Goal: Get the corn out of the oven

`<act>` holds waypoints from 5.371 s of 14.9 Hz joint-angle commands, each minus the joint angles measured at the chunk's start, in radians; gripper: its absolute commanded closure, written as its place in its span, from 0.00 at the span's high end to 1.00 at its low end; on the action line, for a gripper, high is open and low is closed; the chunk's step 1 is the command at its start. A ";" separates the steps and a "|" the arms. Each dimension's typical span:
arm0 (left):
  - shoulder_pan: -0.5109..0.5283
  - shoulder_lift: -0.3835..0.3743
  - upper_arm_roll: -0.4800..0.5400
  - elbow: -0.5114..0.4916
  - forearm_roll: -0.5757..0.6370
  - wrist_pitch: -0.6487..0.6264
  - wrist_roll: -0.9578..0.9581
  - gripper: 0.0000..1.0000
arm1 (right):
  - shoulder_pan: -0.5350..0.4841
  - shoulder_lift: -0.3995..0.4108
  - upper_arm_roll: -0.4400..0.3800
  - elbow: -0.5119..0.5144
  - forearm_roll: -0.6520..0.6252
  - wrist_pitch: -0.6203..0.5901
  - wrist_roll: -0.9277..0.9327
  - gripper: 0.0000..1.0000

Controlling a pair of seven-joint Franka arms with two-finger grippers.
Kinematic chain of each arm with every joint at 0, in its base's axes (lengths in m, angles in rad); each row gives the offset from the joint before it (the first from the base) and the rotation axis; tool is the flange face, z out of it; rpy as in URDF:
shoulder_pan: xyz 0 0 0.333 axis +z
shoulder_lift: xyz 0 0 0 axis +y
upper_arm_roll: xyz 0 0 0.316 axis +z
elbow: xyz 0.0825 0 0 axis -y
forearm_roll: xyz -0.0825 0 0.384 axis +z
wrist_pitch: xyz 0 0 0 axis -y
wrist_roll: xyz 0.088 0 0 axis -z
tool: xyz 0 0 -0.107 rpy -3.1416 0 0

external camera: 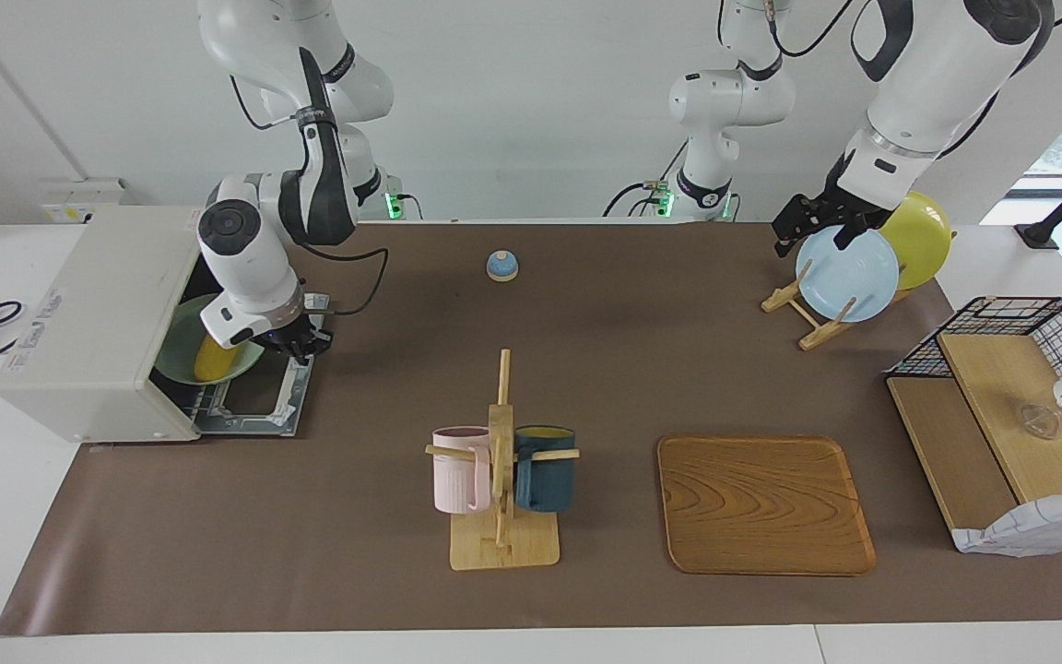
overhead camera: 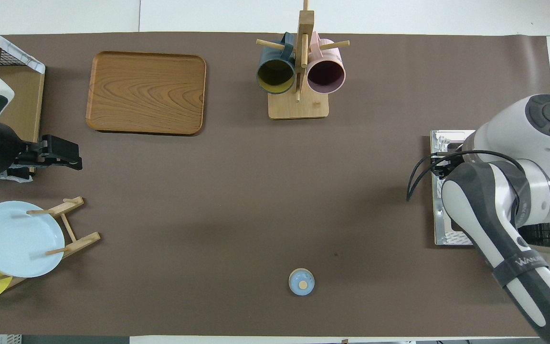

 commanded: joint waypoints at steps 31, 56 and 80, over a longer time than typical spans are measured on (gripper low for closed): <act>-0.001 -0.026 -0.006 -0.036 -0.005 0.043 -0.031 1.00 | 0.107 -0.013 -0.002 0.029 -0.105 -0.089 0.030 0.00; 0.001 -0.025 -0.006 -0.037 -0.005 0.060 -0.039 1.00 | 0.586 0.460 0.118 0.519 0.039 -0.059 0.780 0.00; -0.139 0.010 -0.011 -0.101 -0.065 0.179 -0.037 1.00 | 0.328 0.195 0.116 0.193 -0.175 -0.188 0.546 0.00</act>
